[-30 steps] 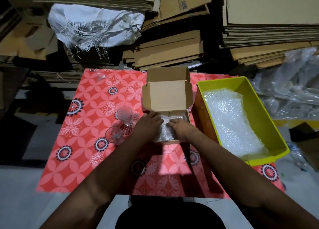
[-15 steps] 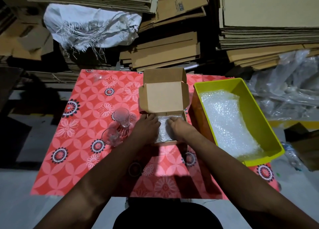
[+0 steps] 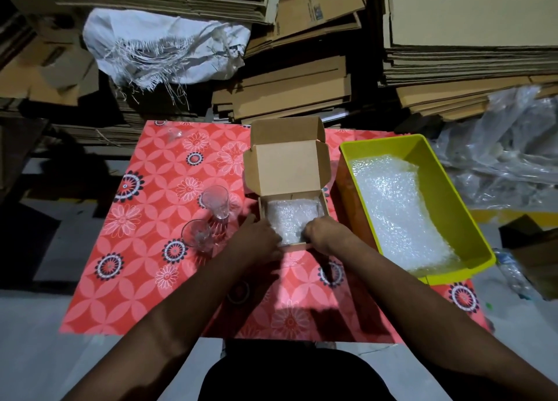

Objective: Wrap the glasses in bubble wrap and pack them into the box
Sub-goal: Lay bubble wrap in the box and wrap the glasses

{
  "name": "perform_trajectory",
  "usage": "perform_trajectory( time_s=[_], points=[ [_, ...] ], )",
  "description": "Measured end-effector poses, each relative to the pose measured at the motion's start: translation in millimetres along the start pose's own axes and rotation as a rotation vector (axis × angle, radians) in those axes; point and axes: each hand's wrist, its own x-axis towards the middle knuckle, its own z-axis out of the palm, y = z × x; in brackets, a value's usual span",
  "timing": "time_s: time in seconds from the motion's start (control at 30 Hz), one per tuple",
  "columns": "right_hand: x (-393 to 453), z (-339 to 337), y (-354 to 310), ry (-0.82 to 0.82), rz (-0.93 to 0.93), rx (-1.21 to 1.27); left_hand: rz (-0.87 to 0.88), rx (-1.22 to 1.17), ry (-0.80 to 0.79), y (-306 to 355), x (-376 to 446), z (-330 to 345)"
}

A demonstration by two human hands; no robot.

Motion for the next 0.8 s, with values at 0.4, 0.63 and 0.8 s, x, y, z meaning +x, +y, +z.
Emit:
perform_trajectory(
  time_s=[0.4, 0.63, 0.8],
  points=[
    [-37.3, -7.3, 6.1, 0.336, -0.057, -0.002, 0.015, 0.017, 0.168, -7.4, -13.2, 3.8],
    [-117.7, -18.0, 50.3, 1.092, 0.533, 0.387, -0.026, -0.306, 0.459, 7.6, -14.6, -13.0],
    [-115.1, 23.1, 120.8, 0.305, 0.843, 0.564, -0.143, -0.374, 0.350, 36.2, -2.6, -44.4]
  ],
)
